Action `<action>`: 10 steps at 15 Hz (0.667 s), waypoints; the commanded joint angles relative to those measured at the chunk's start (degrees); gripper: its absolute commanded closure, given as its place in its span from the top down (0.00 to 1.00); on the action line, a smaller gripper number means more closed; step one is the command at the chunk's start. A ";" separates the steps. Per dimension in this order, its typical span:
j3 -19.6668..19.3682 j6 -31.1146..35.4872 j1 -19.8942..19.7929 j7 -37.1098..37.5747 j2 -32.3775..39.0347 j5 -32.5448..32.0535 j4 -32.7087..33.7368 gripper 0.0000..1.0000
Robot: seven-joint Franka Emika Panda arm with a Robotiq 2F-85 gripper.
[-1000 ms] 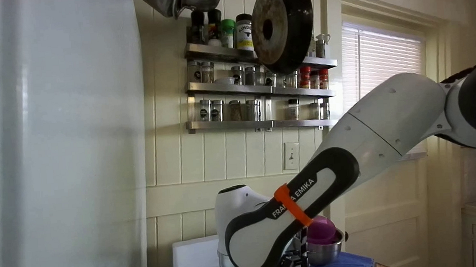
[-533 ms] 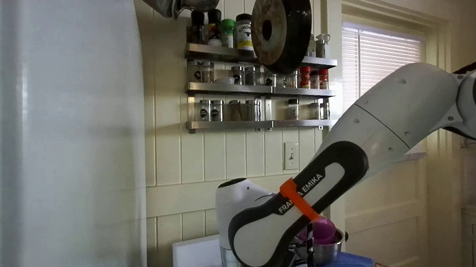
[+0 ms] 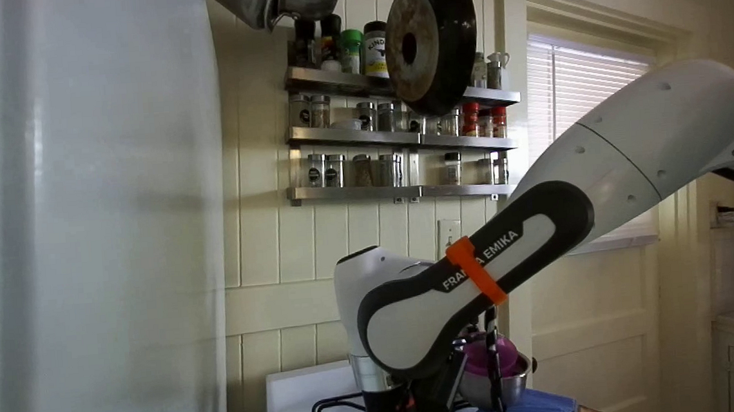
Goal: Move the black grating on the left to the right.
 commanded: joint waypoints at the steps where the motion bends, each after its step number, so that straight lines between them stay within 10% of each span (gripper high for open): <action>1: 1.24 -8.90 -0.83 -6.61 -3.96 -0.33 0.90 0.00; 10: 2.80 -11.30 -0.60 -12.60 -4.57 -0.84 1.04 0.00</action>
